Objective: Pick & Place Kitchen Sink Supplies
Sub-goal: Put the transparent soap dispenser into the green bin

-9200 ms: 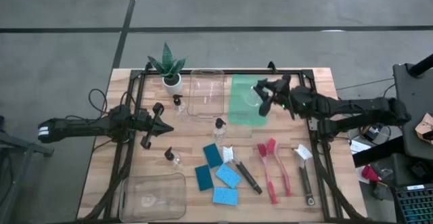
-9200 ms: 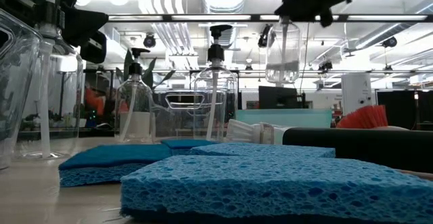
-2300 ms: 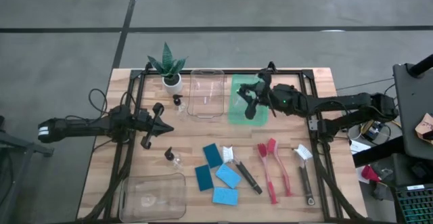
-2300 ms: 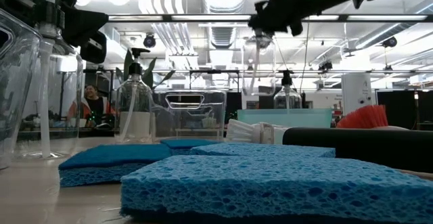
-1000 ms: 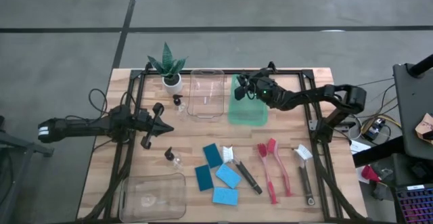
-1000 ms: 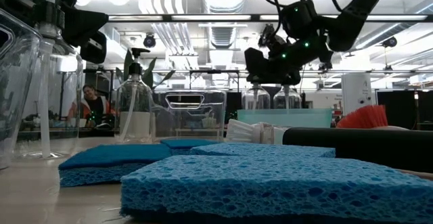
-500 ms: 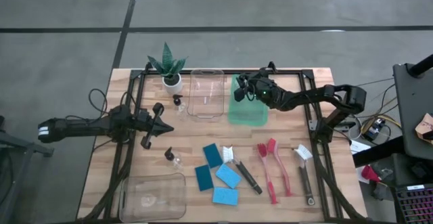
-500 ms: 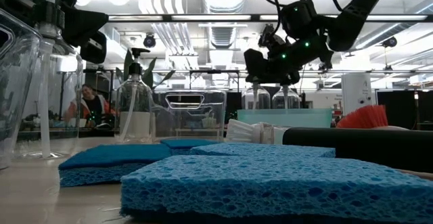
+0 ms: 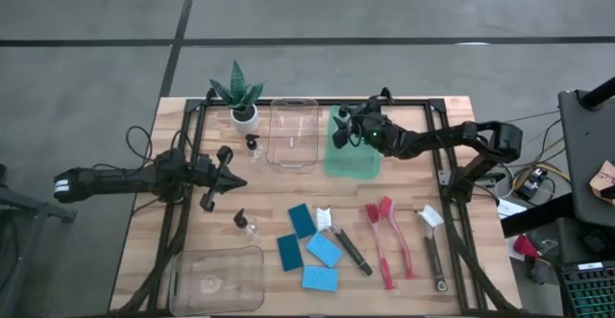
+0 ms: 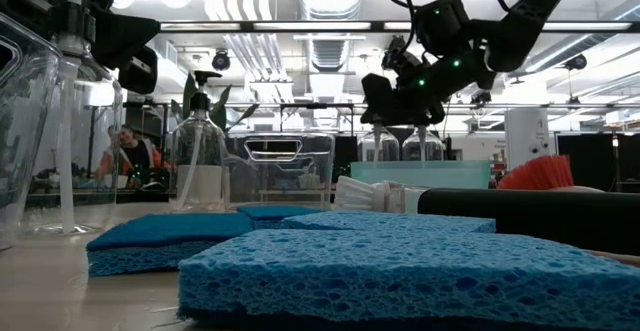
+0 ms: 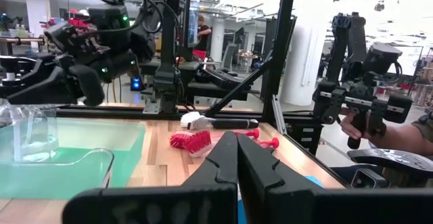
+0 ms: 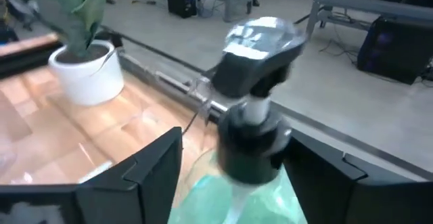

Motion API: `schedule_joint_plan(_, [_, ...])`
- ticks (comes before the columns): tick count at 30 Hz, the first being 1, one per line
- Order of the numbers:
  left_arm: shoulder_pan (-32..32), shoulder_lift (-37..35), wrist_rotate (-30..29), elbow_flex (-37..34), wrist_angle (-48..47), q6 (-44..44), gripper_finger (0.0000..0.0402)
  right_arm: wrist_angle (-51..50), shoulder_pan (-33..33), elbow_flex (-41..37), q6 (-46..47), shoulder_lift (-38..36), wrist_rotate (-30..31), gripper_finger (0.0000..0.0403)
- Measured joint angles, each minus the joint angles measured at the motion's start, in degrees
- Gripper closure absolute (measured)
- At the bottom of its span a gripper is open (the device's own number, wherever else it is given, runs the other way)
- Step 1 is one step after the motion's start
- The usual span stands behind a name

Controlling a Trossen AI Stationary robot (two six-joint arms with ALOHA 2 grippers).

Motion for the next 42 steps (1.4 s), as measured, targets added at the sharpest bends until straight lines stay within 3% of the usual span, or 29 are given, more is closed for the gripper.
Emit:
schedule_joint_plan(14, [0.0, 0.0, 0.0, 0.0, 0.0, 0.0, 0.0401, -8.4, 2.2, 0.0, -0.8, -6.5, 0.0, 0.0096])
schedule_joint_plan(20, [0.0, 0.0, 0.0, 0.0, 0.0, 0.0, 0.0401, -17.1, 4.2, -0.1, 0.3, -11.6, 0.0, 0.0089])
schedule_joint_plan(28, [0.0, 0.0, 0.0, 0.0, 0.0, 0.0, 0.0401, -19.6, 8.4, -0.3, -0.5, -15.4, -0.6, 0.0101])
schedule_joint_plan(36, [0.0, 0.0, 0.0, 0.0, 0.0, 0.0, 0.0401, -18.4, 13.3, -0.3, -1.0, -15.8, -4.0, 0.0107])
schedule_joint_plan(42, [0.0, 0.0, 0.0, 0.0, 0.0, 0.0, 0.0401, -10.9, 15.2, -0.3, -1.5, -12.8, -14.4, 0.0098])
